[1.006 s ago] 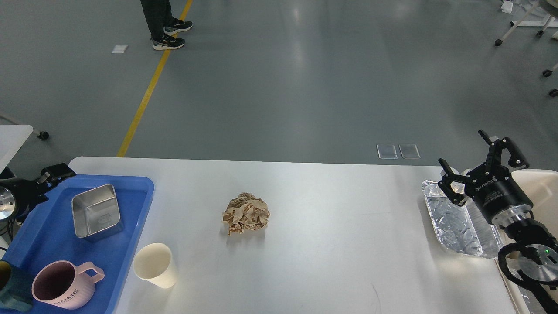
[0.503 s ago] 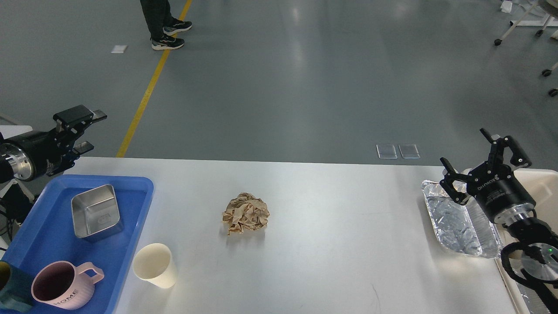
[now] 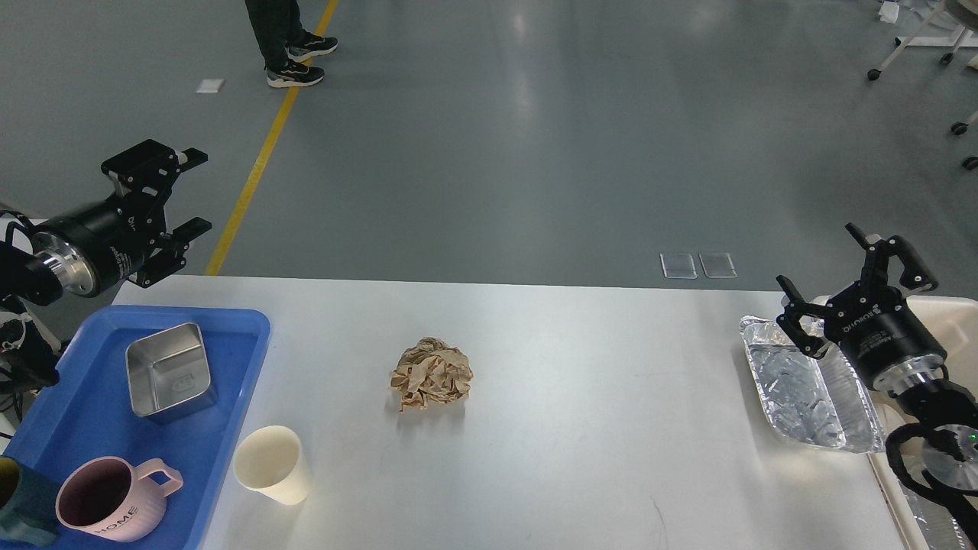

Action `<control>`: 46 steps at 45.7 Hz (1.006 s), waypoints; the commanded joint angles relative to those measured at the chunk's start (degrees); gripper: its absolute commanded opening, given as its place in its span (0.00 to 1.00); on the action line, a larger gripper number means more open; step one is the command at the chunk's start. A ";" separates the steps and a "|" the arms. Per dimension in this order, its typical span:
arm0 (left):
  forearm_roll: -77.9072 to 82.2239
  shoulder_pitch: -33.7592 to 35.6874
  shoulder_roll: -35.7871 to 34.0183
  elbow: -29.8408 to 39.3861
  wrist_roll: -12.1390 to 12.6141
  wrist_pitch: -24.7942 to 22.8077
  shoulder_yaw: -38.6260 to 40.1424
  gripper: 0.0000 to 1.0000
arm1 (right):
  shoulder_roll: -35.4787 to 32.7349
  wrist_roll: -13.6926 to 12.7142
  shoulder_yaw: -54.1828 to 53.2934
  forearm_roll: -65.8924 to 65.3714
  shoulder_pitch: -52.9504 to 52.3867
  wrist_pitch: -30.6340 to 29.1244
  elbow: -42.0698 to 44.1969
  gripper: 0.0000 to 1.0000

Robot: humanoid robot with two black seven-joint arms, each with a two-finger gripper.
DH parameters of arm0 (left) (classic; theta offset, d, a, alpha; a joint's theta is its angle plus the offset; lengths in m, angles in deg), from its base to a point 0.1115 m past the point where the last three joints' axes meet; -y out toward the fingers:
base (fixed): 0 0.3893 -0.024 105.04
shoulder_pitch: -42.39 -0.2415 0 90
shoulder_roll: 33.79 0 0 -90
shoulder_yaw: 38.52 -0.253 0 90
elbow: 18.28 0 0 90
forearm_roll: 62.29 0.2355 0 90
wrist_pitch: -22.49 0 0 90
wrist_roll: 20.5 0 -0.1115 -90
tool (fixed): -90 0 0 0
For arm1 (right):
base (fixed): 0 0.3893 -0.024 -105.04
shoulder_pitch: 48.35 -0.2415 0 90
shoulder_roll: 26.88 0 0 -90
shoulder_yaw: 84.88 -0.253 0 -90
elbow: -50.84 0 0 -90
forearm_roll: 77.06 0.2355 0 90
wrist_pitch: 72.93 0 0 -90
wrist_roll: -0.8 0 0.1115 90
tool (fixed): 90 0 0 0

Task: Tidy desktop
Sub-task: 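Raise the left gripper up away from the bin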

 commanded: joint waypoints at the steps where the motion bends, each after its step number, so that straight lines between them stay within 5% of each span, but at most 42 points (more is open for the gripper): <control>1: -0.87 -1.31 0.38 1.03 0.15 0.07 -0.15 0.97 | -0.80 0.00 0.00 0.00 0.12 -0.09 -0.23 1.00; 31: 13.64 -3.42 -2.61 5.70 -0.46 1.04 -2.09 0.97 | -2.12 -0.09 0.35 0.00 0.12 -0.09 -0.84 1.00; 46: -8.51 -7.90 16.89 -7.92 -0.72 5.08 15.47 0.97 | -2.39 -0.09 0.62 0.00 -0.05 -0.09 -0.84 1.00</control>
